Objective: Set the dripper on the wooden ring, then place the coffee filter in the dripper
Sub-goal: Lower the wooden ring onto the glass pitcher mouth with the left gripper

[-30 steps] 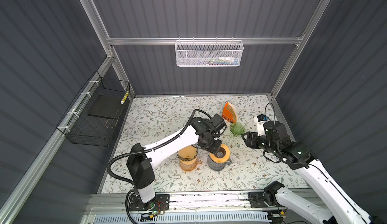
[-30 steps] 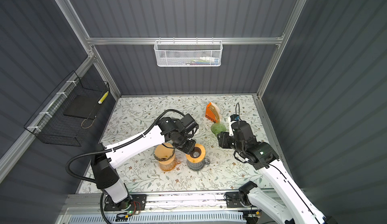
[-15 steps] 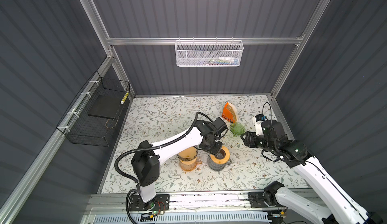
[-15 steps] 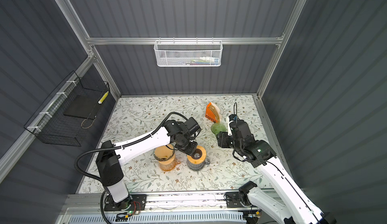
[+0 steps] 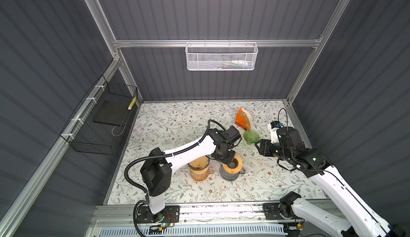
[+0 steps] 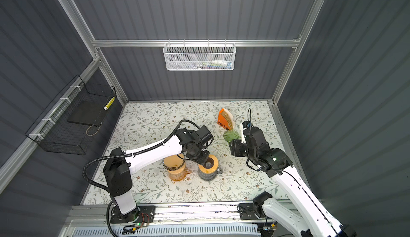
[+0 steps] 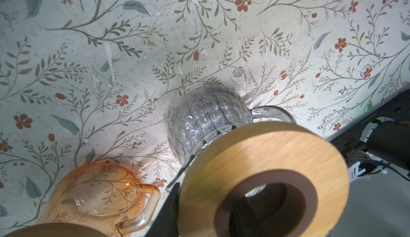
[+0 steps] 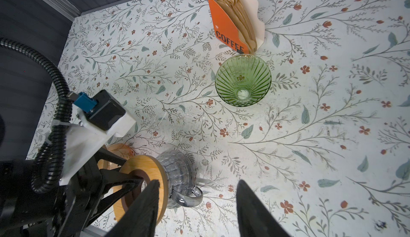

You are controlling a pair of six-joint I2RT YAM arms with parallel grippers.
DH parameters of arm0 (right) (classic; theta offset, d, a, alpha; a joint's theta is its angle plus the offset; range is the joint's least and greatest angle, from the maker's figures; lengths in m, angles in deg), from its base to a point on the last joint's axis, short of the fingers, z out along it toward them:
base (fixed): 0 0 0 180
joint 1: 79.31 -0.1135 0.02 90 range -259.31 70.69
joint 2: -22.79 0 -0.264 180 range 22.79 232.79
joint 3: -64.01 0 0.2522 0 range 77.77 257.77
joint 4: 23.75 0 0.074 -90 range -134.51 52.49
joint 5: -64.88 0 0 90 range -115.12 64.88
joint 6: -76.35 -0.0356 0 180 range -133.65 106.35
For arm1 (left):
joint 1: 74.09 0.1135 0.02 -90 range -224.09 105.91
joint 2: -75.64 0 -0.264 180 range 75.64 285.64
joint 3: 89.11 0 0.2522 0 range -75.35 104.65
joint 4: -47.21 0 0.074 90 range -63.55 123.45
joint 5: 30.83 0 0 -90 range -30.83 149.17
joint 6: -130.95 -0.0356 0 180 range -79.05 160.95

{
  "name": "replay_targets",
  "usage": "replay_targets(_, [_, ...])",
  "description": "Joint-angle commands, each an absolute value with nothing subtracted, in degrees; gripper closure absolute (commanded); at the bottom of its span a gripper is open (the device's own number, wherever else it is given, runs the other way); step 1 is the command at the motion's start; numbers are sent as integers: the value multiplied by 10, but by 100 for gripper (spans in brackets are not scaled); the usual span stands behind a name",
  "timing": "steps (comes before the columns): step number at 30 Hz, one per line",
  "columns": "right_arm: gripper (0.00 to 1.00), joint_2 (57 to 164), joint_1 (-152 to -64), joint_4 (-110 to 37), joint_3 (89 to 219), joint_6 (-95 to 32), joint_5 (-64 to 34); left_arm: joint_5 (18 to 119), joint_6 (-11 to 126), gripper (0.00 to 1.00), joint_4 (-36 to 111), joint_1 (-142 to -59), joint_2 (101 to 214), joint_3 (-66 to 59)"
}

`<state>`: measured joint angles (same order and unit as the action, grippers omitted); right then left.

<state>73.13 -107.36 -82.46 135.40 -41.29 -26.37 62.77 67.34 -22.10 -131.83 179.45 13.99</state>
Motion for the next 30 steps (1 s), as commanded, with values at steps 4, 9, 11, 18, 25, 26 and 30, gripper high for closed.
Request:
replay_targets(4, [43, 726, -1070, -817, 1343, -415, -257, 603, 680, 90, -226, -1323, 1802, 139])
replay_targets(9, [43, 727, -1070, -814, 1341, -415, -255, 604, 680, 91, -225, -1323, 1803, 135])
replay_targets(11, [43, 727, -1071, -814, 1342, -415, -255, 604, 680, 91, -223, -1323, 1804, 133])
replay_targets(18, [43, 727, -1070, -815, 1343, -414, -256, 600, 679, 91, -225, -1327, 1811, 133])
replay_targets(25, [43, 729, -1071, -814, 1344, -414, -255, 595, 677, 91, -226, -1328, 1819, 136])
replay_targets(26, [43, 729, -1071, -815, 1344, -413, -255, 595, 677, 90, -225, -1328, 1819, 136])
replay_targets(30, [43, 729, -1071, -815, 1344, -413, -255, 590, 677, 90, -226, -1329, 1818, 133])
